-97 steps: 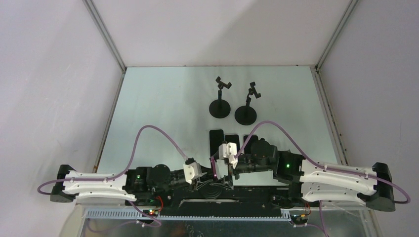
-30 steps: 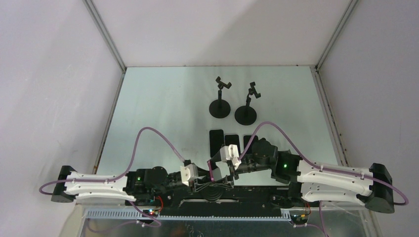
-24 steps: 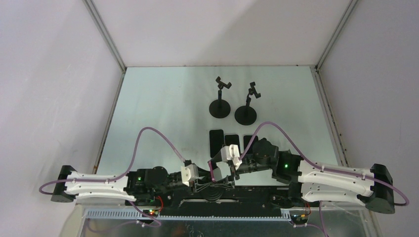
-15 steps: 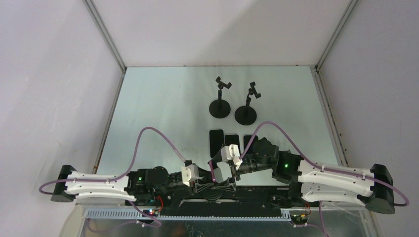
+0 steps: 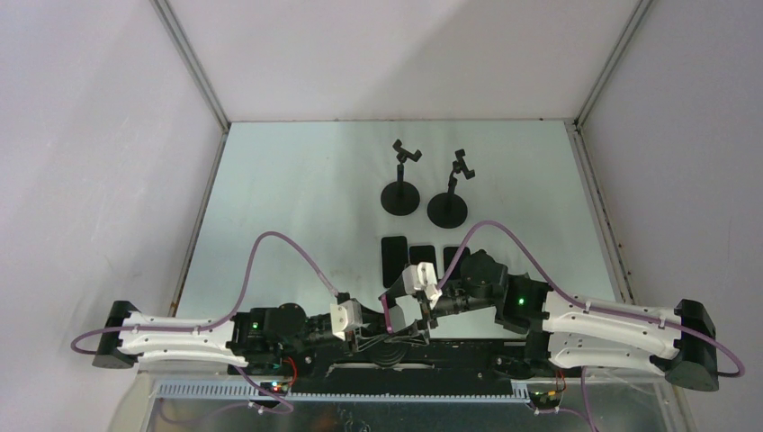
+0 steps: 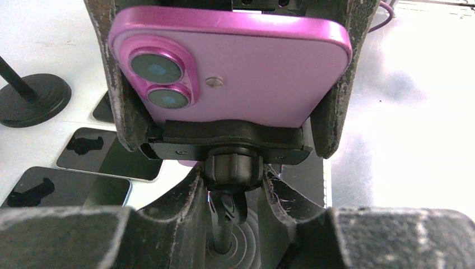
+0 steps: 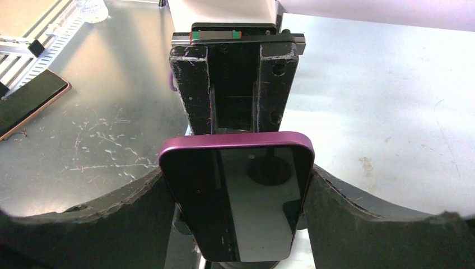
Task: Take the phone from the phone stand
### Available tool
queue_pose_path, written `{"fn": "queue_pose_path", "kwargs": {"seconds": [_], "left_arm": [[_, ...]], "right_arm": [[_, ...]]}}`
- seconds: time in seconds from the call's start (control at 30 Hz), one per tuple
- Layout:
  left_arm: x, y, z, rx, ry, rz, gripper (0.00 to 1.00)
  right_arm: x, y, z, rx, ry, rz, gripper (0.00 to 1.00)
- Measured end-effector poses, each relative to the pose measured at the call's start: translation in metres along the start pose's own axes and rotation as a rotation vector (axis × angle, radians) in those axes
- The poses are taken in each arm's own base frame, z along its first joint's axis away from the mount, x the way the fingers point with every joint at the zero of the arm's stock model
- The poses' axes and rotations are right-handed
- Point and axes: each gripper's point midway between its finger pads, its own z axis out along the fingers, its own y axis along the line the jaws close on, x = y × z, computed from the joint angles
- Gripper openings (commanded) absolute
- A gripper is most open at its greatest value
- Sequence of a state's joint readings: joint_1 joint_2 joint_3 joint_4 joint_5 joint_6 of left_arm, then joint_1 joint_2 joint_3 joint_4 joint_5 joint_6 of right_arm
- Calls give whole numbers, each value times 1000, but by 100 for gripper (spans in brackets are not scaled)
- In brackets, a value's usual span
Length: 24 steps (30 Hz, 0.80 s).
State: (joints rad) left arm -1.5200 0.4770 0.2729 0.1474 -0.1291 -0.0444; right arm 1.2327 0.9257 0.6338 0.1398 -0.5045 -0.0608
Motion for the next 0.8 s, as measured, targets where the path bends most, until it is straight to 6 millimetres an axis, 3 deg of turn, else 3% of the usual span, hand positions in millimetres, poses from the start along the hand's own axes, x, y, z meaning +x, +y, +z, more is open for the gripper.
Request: {"fn": "queue_pose_path", "kwargs": {"seconds": [0.07,0.1,0.17,0.2,0.23,0.3,0.8], "left_arm": [[0,0,0,0,0,0,0],[0,0,0,0,0,1,0],[0,0,0,1,1,2,0],[0,0,0,1,1,2,0],[0,0,0,1,2,4,0],[1,0,0,3,4,10,0],[6,-2,15,13,51,54,0]], "right_arm": [[0,0,0,1,0,-2,15],[0,0,0,2,0,-3,22],[0,-1,0,3,2,-6,25],[1,-1,0,4,2,-8,22],[1,-1,0,3,3,-11,10],[1,-3,-1,2,4,-16,0],[10,-18,-9,-110,0,-16,0]]}}
